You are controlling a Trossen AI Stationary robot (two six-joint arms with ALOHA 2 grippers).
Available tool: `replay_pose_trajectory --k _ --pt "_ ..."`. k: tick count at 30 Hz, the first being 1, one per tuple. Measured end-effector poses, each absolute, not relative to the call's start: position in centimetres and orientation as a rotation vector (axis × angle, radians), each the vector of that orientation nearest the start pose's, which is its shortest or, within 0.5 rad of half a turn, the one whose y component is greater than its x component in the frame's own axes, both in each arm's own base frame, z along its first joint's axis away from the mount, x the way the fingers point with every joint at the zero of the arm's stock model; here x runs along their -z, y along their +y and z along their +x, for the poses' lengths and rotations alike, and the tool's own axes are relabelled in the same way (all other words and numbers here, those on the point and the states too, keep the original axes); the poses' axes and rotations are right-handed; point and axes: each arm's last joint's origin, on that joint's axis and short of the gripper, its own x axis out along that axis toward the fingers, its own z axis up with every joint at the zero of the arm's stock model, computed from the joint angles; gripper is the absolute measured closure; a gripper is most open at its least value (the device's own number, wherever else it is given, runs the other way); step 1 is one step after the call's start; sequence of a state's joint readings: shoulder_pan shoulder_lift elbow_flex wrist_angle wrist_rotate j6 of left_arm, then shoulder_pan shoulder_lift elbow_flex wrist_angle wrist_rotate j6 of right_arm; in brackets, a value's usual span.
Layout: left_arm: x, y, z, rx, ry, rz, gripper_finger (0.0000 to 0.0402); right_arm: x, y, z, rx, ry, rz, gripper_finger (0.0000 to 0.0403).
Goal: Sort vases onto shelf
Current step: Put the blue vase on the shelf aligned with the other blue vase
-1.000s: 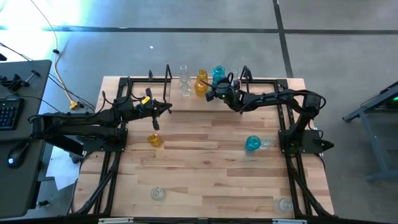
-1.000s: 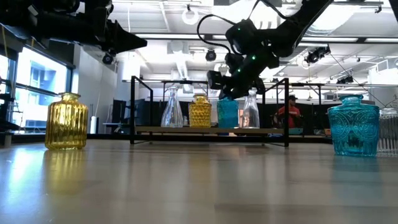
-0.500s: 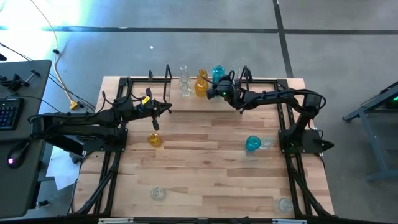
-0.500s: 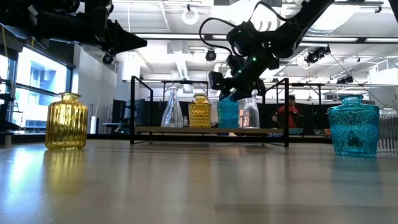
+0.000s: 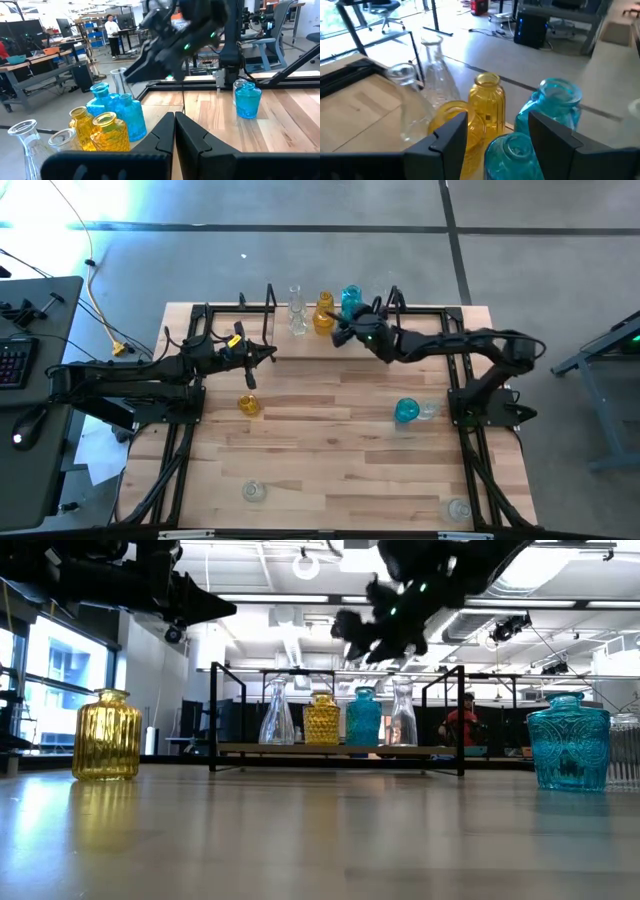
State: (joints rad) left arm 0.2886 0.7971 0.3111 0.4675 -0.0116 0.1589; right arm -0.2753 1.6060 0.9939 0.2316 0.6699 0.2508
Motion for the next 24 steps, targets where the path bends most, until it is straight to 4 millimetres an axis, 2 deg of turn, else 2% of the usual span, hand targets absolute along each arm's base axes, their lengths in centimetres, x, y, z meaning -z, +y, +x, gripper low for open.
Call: replay_pose_trajectory --k 3,6,8,12,13,19,24 --pt "-22.9 5.1 16.9 -0.298 0.042 0.155 0.0397 -25.9 -9.4 32.0 0.948 0.288 0.137 0.0231" --pt "-22.9 5.0 16.9 -0.297 0.042 0.155 0.0397 -27.0 -7.9 31.0 0.912 0.307 0.17 0.0268" --pt "-22.9 5.0 16.9 -0.297 0.041 0.155 0.0397 -27.0 -7.5 30.7 0.884 0.33 0.204 0.0305" --pt "-22.9 5.0 17.0 -0.297 0.04 0.157 0.0397 -25.5 -7.4 31.4 0.832 0.401 0.227 0.0386" --pt "-23.0 5.0 17.0 -0.297 0.039 0.157 0.0397 -25.0 -7.6 31.6 0.833 0.418 0.226 0.0394" --pt "-23.0 5.0 17.0 -0.297 0.034 0.158 0.0397 -22.3 -9.5 32.4 0.867 0.483 0.293 0.0383" --pt "-23.0 5.0 17.0 -0.297 0.034 0.159 0.0397 -20.8 -10.8 32.5 0.9 0.514 0.323 0.04"
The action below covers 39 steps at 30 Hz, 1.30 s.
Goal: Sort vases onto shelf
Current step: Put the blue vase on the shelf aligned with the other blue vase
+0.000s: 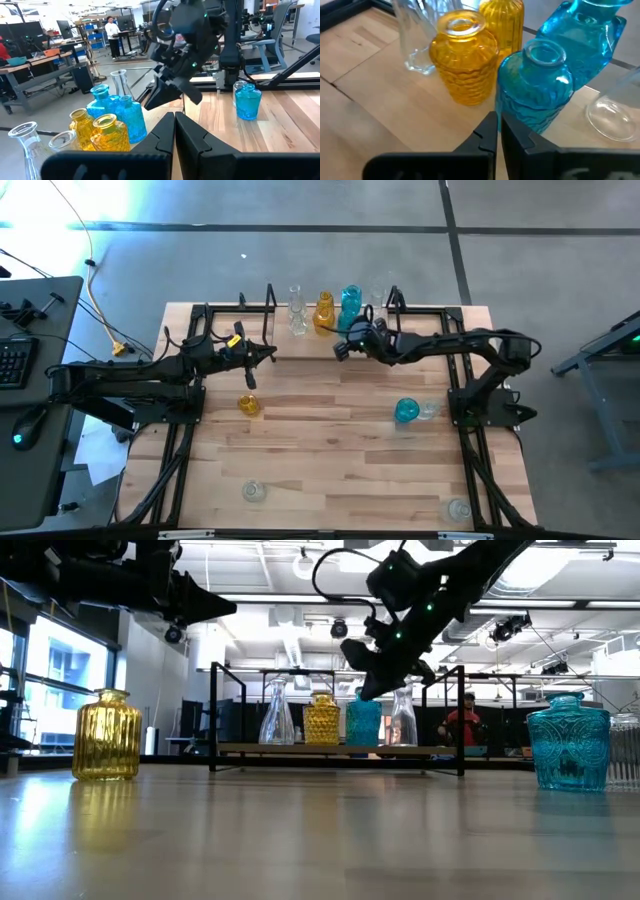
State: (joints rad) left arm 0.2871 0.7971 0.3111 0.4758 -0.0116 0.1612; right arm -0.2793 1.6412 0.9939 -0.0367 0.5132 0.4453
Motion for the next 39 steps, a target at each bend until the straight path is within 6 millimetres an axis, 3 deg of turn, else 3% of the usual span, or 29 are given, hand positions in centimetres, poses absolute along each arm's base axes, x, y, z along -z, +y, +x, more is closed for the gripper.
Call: replay_pose_trajectory --k 17,24,39 --pt "-23.0 5.0 17.0 -0.297 0.036 0.166 0.0397 -20.7 -11.5 32.2 0.937 0.509 0.332 0.04" --pt "-23.0 5.1 16.9 -0.298 0.036 0.164 0.0397 -21.3 -10.9 33.2 0.751 0.489 0.287 0.04" --pt "-23.0 5.1 16.9 -0.299 0.04 0.164 0.0397 -20.1 -11.4 32.8 0.888 0.539 0.285 0.04"
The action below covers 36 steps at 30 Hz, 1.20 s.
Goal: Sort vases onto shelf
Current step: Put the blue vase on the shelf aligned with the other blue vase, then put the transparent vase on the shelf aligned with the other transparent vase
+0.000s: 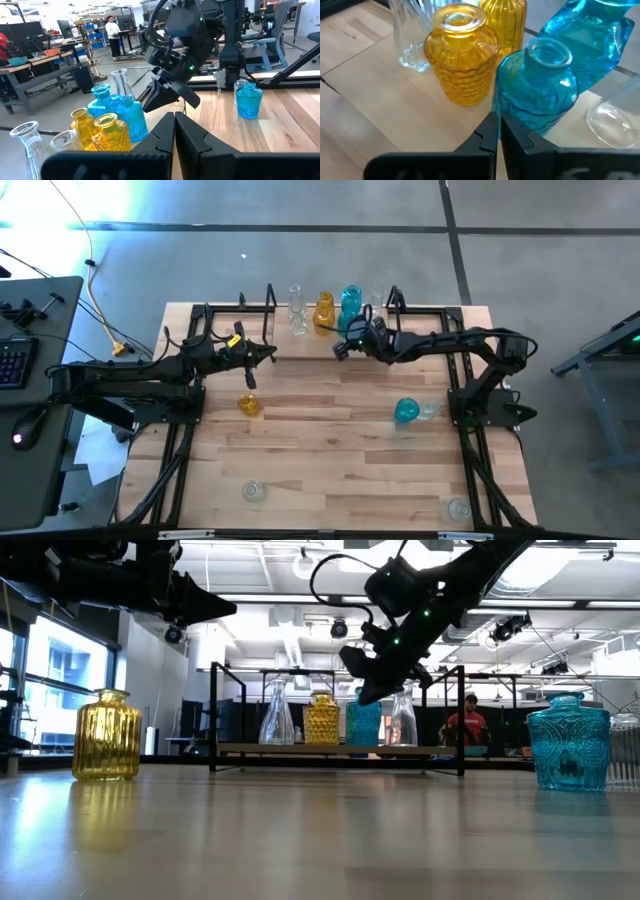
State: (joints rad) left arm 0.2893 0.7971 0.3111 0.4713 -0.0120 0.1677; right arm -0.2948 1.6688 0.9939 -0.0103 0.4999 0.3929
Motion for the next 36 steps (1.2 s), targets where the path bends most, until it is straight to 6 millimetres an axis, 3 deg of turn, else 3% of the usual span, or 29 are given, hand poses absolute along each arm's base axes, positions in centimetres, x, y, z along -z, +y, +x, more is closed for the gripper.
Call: replay_pose_trajectory --k 18,27,31,36 --pt "-23.0 5.1 16.9 -0.3 0.039 0.163 0.0397 -20.1 -11.5 32.4 0.972 0.537 0.289 0.04" --pt "-23.0 5.1 16.9 -0.3 0.039 0.162 0.0397 -21.1 -11.4 31.7 1.005 0.525 0.286 0.04" --pt "-23.0 5.1 16.9 -0.3 0.039 0.162 0.0397 -22.5 -10.9 31.2 0.963 0.514 0.269 0.04" --pt "-23.0 5.1 16.9 -0.3 0.04 0.158 0.0397 -26.8 -8.0 30.7 0.815 0.684 0.29 0.0401"
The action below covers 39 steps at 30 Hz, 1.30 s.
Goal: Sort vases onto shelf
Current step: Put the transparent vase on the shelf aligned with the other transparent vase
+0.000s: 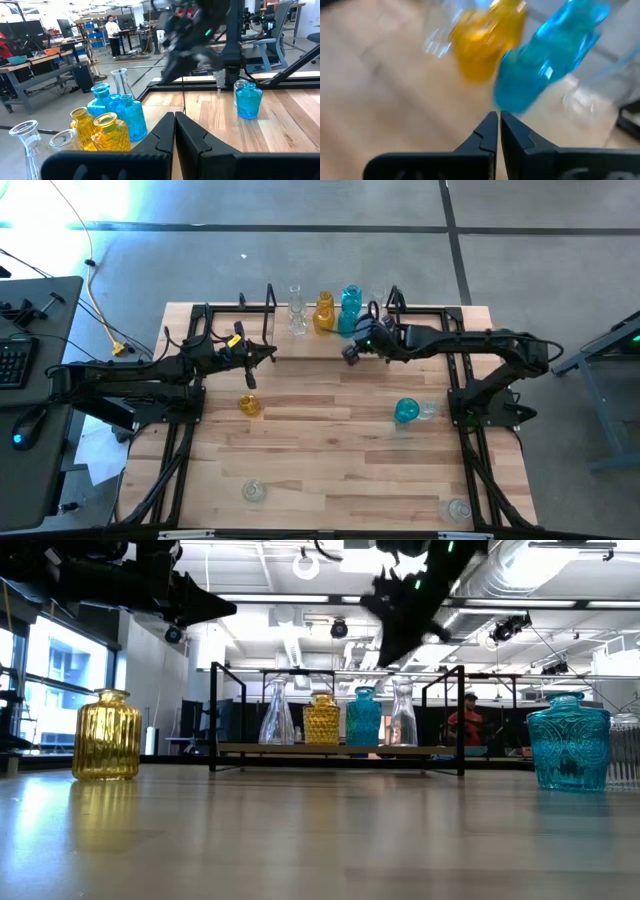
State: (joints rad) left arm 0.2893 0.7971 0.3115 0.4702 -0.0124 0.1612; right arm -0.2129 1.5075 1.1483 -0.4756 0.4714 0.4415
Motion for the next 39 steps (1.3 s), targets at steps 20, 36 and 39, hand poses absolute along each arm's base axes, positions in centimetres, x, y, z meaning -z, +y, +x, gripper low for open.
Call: replay_pose_trajectory --k 20,36,39 --pt "-22.9 5.1 16.9 -0.3 0.039 0.136 0.0397 -31.1 16.0 22.7 0.672 1.269 1.019 0.0371" --pt "-22.9 5.1 16.9 -0.299 0.037 0.128 0.0397 -30.0 23.7 15.6 0.951 1.626 1.197 0.015" --pt "-22.9 5.1 16.9 -0.299 0.037 0.128 0.0397 -29.3 24.4 15.4 0.954 1.683 1.145 0.0139"
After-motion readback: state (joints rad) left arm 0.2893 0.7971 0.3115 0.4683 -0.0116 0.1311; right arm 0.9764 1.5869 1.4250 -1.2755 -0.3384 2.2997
